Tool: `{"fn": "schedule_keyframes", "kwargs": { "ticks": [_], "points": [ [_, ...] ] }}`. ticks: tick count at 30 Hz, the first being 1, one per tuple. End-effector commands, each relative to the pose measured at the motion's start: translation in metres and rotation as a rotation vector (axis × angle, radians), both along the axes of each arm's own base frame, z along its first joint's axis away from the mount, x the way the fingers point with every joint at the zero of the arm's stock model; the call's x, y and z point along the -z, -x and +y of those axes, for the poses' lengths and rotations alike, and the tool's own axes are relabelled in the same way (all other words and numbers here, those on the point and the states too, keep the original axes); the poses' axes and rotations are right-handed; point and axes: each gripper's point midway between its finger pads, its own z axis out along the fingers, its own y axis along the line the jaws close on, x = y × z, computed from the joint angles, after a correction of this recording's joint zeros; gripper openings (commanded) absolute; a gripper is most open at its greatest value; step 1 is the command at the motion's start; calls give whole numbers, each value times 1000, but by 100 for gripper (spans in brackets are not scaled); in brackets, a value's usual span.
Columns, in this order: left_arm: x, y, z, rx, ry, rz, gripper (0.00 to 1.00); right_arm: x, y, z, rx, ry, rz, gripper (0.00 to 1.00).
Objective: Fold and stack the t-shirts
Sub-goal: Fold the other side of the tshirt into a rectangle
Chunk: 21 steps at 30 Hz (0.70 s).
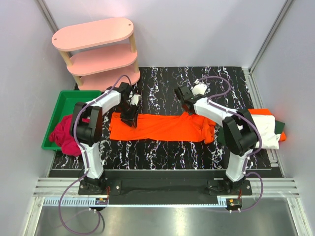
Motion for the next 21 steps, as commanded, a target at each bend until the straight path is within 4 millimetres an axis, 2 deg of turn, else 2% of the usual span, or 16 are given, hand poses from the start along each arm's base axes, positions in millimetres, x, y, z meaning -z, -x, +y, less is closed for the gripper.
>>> {"fn": "schedule_keyframes", "kwargs": {
  "ticks": [1,4,5,6,7,8,9,10,11,13,14,15,16,17,18,21],
  "points": [
    [-2,-9,-6,0,18,-23,39,1,-13,5,-19,6,4,0],
    [-1,-10,-5,1,15,-23,38,18,-16,10,-49,22,47,4],
    [-2,-10,-6,0,16,-22,38,22,-17,14,-83,25,67,20],
    [-1,-11,-6,0,16,-22,39,23,-18,14,-94,38,73,28],
    [-1,-12,-6,0,17,-25,38,19,-19,12,-94,49,64,35],
    [-1,-12,-6,0,15,-23,38,12,-20,6,-75,69,43,47],
    [-2,-12,-6,0,15,-25,38,9,-16,0,-66,84,39,52],
    [-4,-13,-7,0,19,-31,38,-11,-15,-5,-59,79,0,57],
    [-5,-14,-7,1,19,-33,38,-21,-14,-12,-44,86,-23,62],
    [-7,-15,-8,1,25,-37,38,-44,-4,-21,-36,80,-66,66],
    [-7,-14,-8,2,25,-38,38,-48,1,-22,-40,72,-68,66],
    [-9,-15,-8,1,28,-43,38,-42,14,-29,-39,81,-36,66],
    [-10,-16,-9,2,33,-44,38,-51,22,-32,-20,50,-50,66],
    [-13,-15,-9,2,36,-48,38,-49,30,-33,-18,37,-32,63],
    [-14,-15,-9,2,37,-51,38,-36,48,-40,-18,53,23,61],
    [-16,-14,-8,2,35,-58,38,-29,84,-50,22,38,56,55]
  ]
}}
